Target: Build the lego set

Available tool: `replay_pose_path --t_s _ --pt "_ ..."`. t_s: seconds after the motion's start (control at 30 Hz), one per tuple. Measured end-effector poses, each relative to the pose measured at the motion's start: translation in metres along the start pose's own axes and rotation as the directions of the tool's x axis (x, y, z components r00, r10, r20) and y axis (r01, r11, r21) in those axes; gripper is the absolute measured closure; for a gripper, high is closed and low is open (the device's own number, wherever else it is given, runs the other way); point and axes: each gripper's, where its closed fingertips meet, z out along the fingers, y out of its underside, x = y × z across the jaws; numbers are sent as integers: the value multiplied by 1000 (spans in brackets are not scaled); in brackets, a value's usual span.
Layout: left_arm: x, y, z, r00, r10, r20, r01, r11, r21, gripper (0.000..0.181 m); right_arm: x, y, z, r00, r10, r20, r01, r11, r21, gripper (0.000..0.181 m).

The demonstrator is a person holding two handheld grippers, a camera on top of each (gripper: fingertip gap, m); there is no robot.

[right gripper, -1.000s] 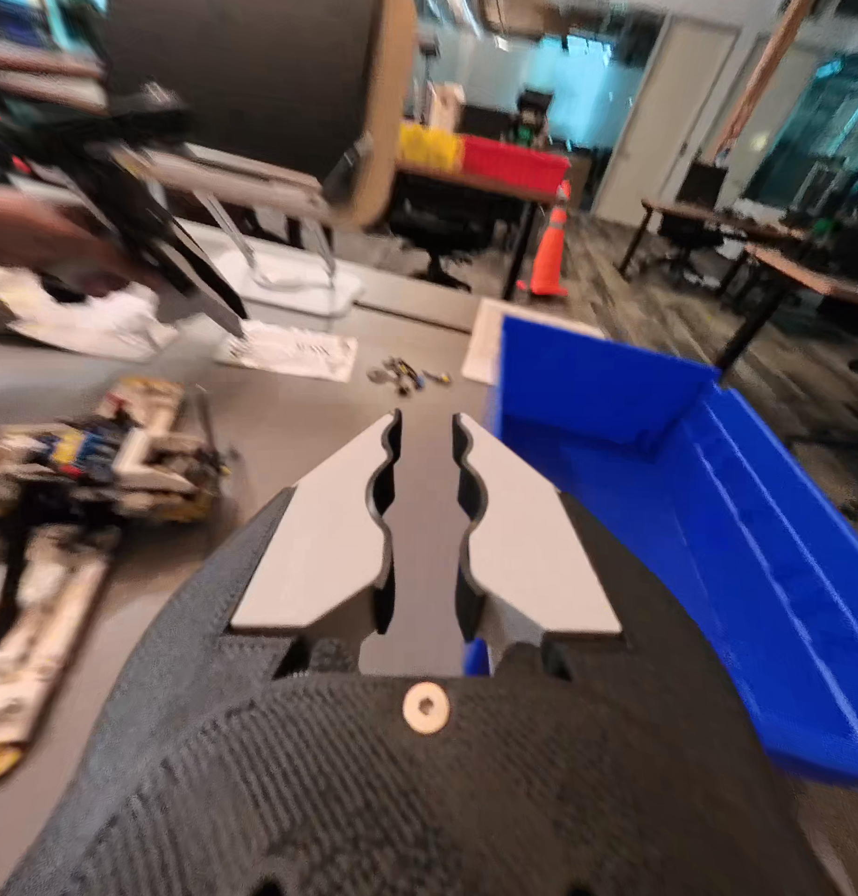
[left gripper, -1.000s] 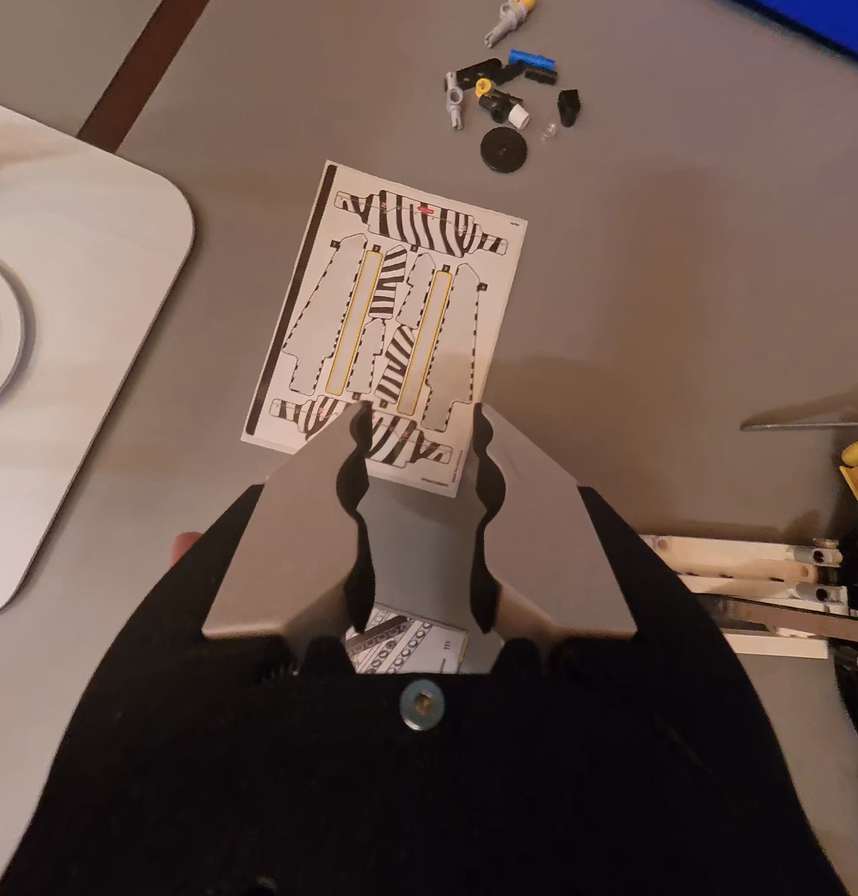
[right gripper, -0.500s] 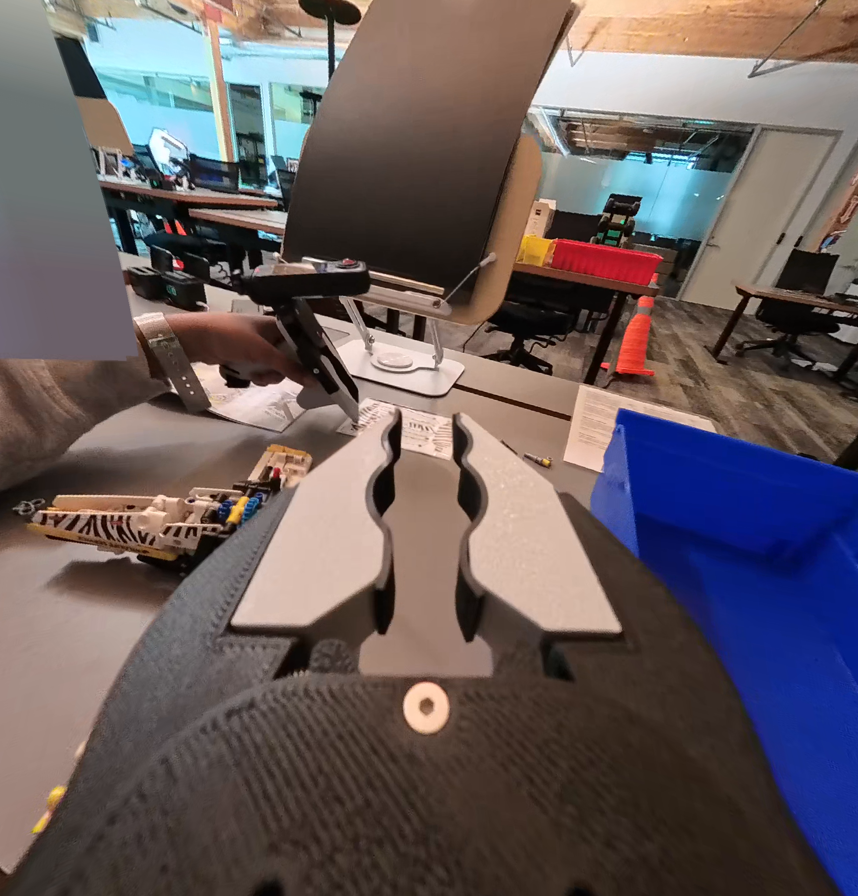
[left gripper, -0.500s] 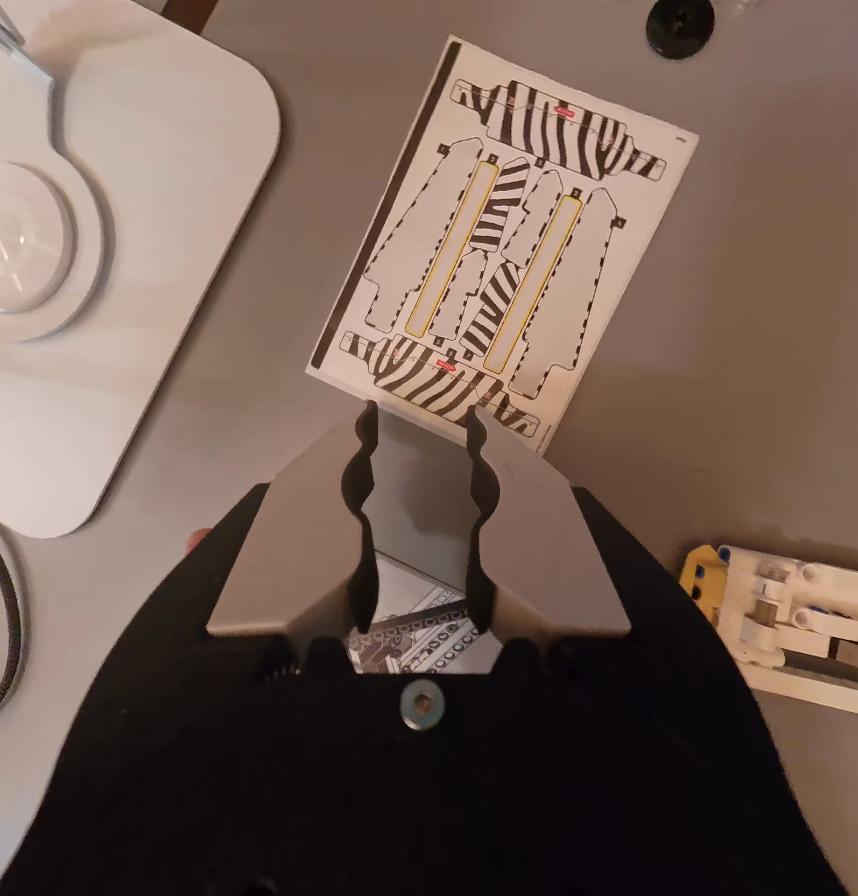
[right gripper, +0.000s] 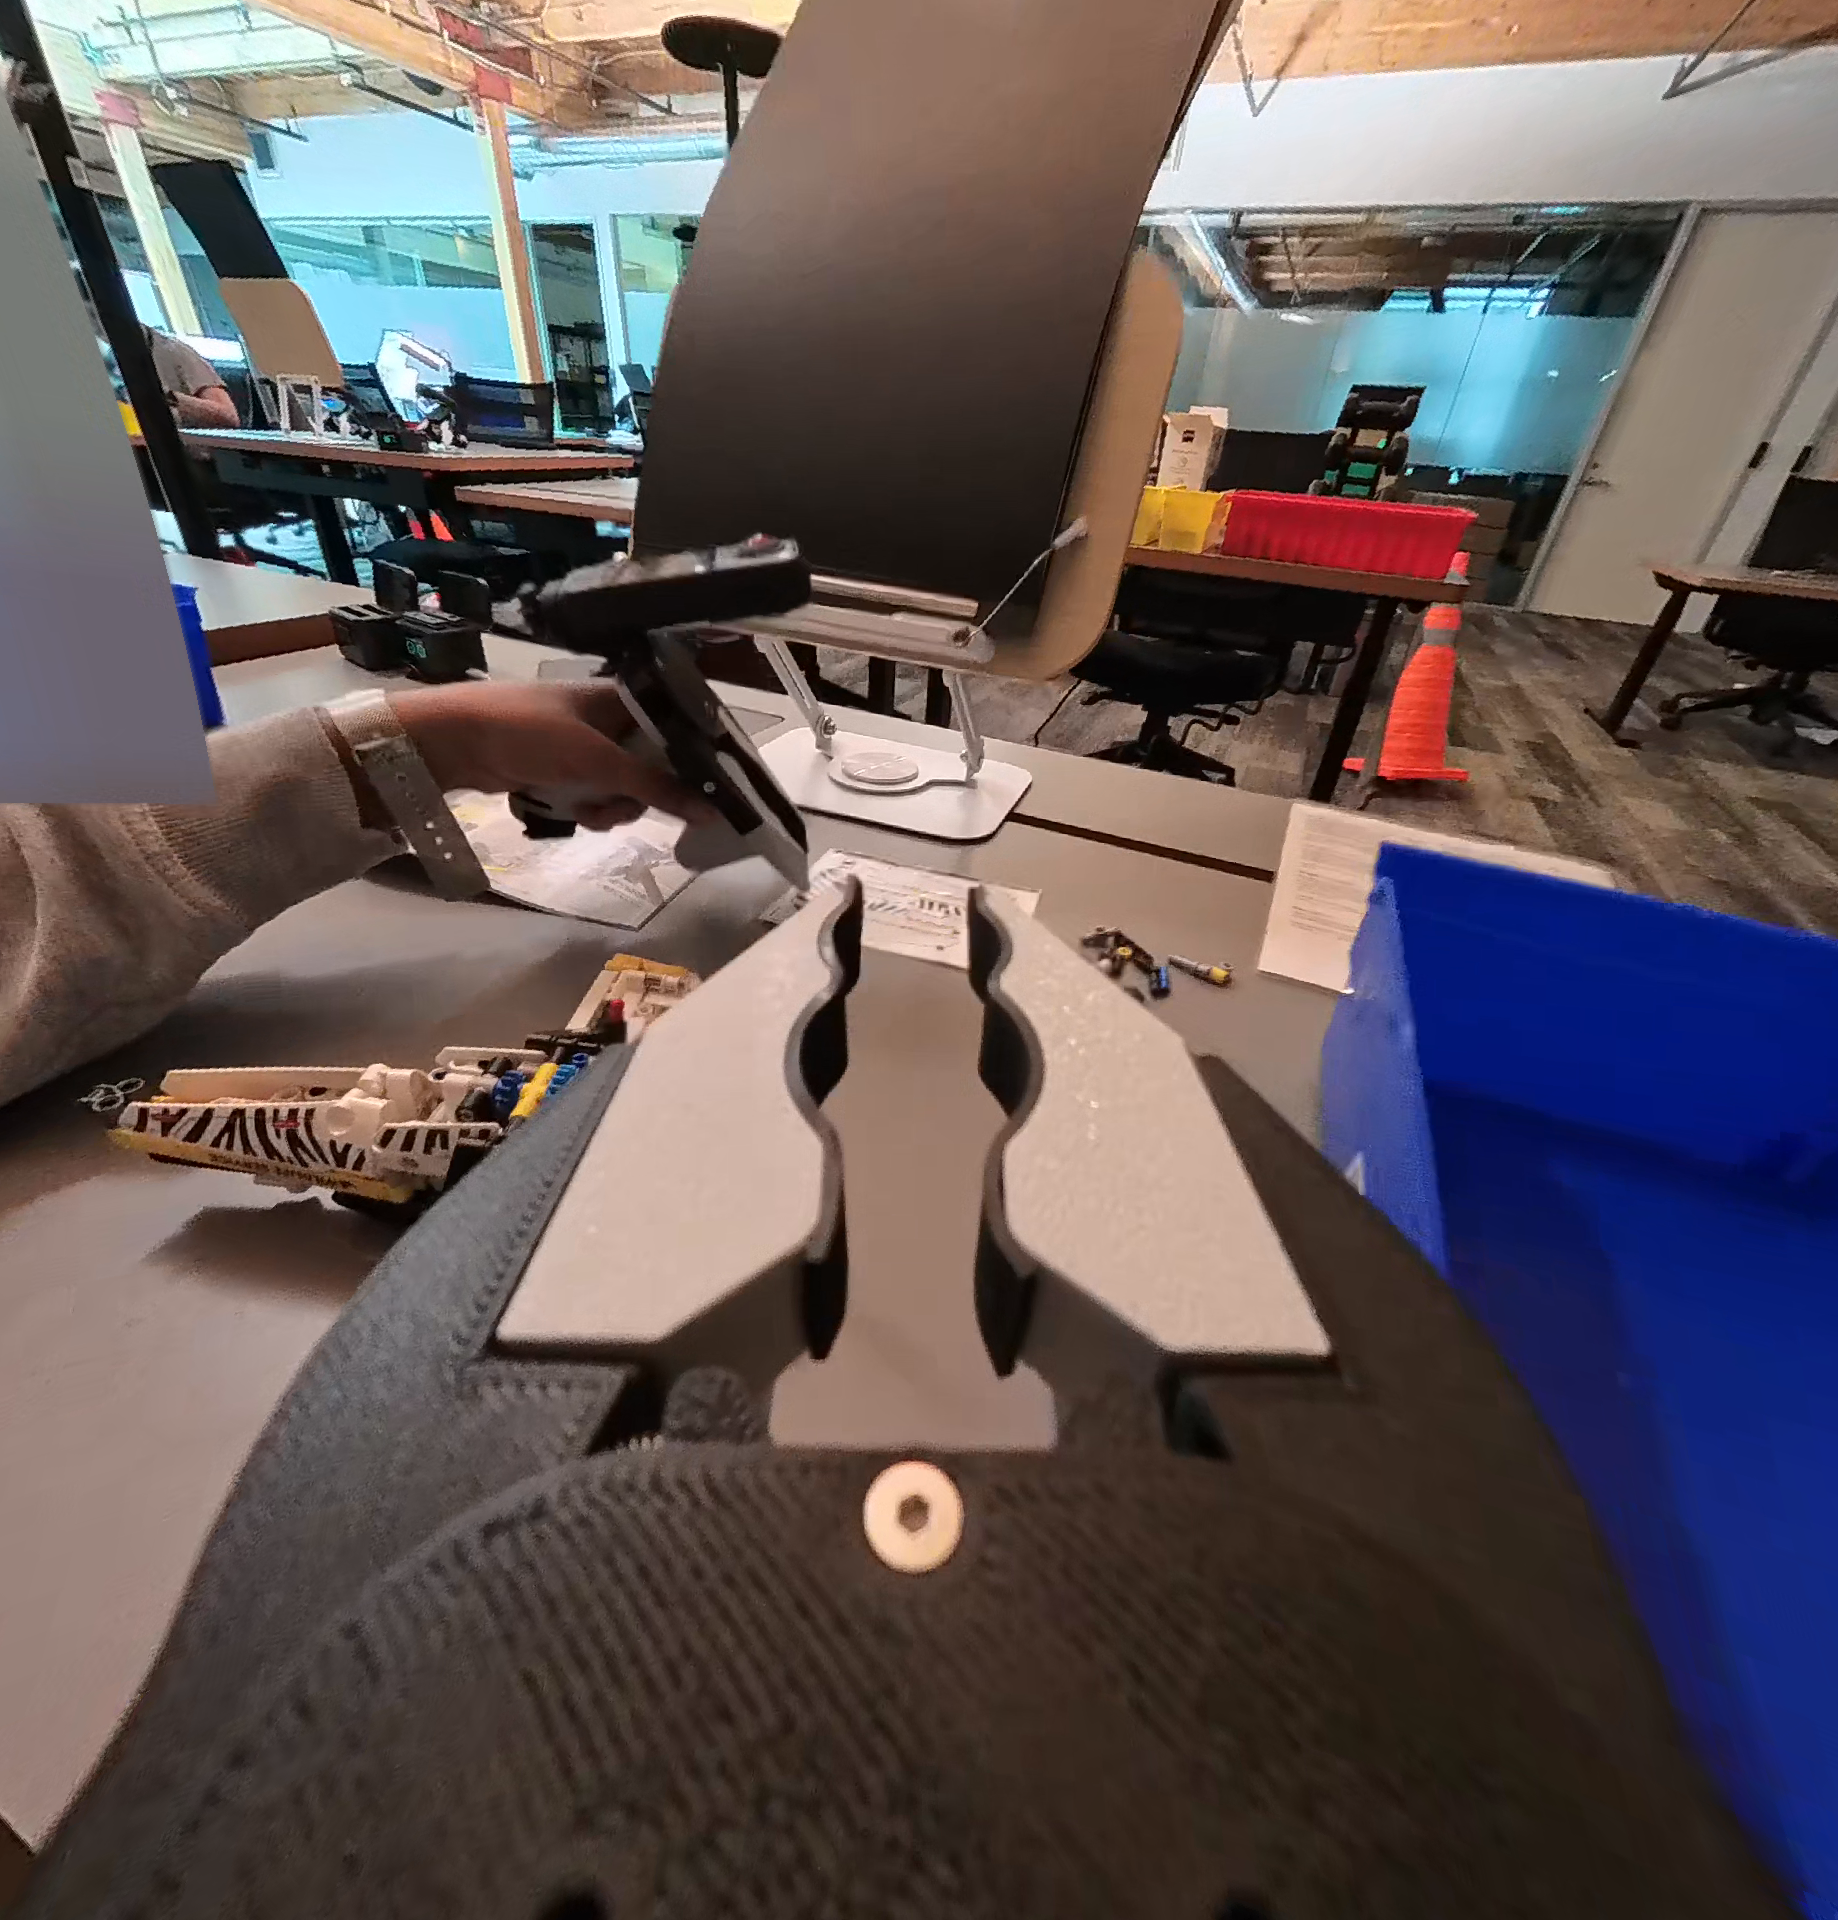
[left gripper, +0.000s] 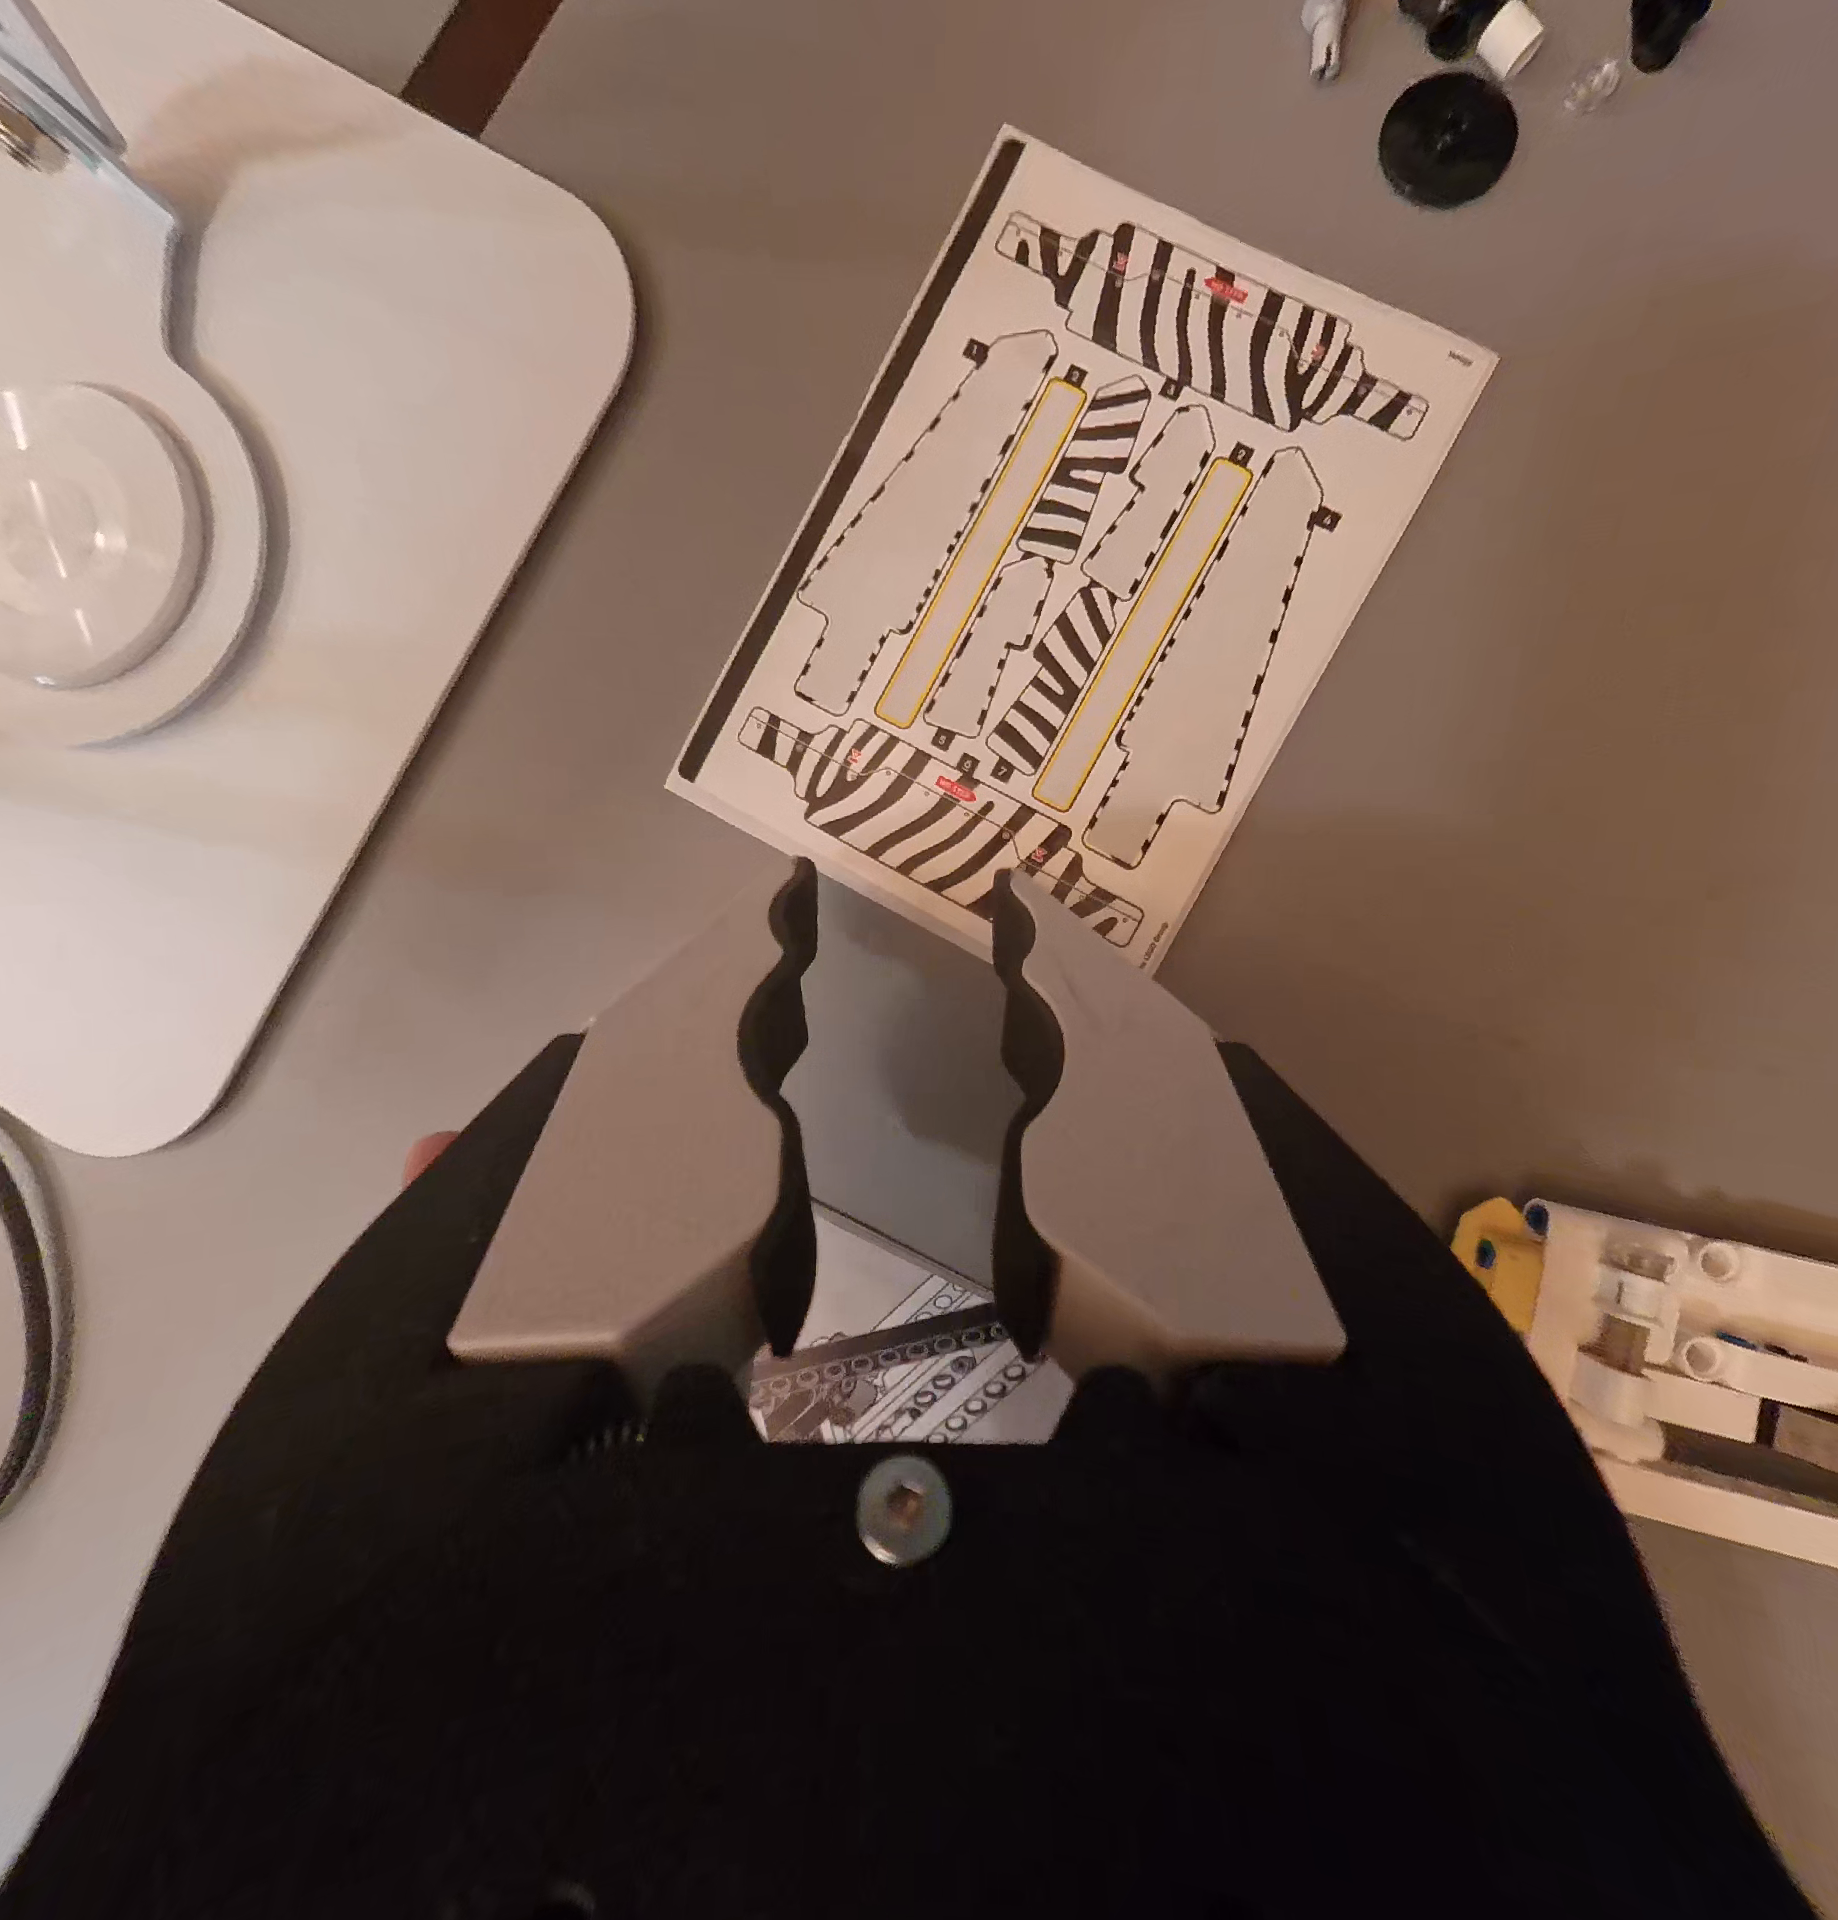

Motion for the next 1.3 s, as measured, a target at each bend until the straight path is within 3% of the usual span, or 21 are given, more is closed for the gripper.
replay_pose_path --t_s 0.17,0.23,0.33,0.4,0.57,0.7,0.77,0.83,0.93,1.0,1.13,1.3 --pt "-2 -20 -28 1000 -29 13 27 996 86 156 -5 16 14 1000 6 11 -6 999 -43 168" --pt "3 -33 -48 999 -40 -10 41 987 154 158 5 18 22 998 4 -67 -8 999 -51 181" --pt "21 -52 -83 995 -59 -75 78 952 295 163 34 15 46 967 -42 -252 25 997 -70 181" --pt "34 -55 -102 991 -76 -109 112 915 387 168 49 19 75 949 -102 -299 67 990 -126 181" --pt "48 -11 -127 990 -96 -99 133 853 504 181 97 82 167 930 -140 -340 5 929 -369 181" --pt "47 43 -152 982 -146 -117 187 780 597 181 148 123 207 857 -272 -437 8 856 -517 181" --pt "37 64 -168 967 -208 -149 253 695 673 181 164 130 218 832 -293 -470 4 852 -523 181" --pt "27 74 -181 924 -281 -258 380 599 706 181 166 141 227 865 -242 -440 -35 845 -534 181" --pt "34 67 -200 866 -228 -445 491 557 670 179 171 153 228 893 -178 -412 -103 813 -573 181" --pt "37 65 -207 854 -207 -478 510 519 686 181 177 151 225 886 -167 -432 -111 830 -547 181" --pt "36 68 -199 866 -216 -450 489 551 676 178 183 164 224 885 -178 -430 -136 786 -604 181" --pt "37 67 -199 844 -218 -490 523 532 666 177 188 179 228 890 -131 -437 -209 734 -646 181"
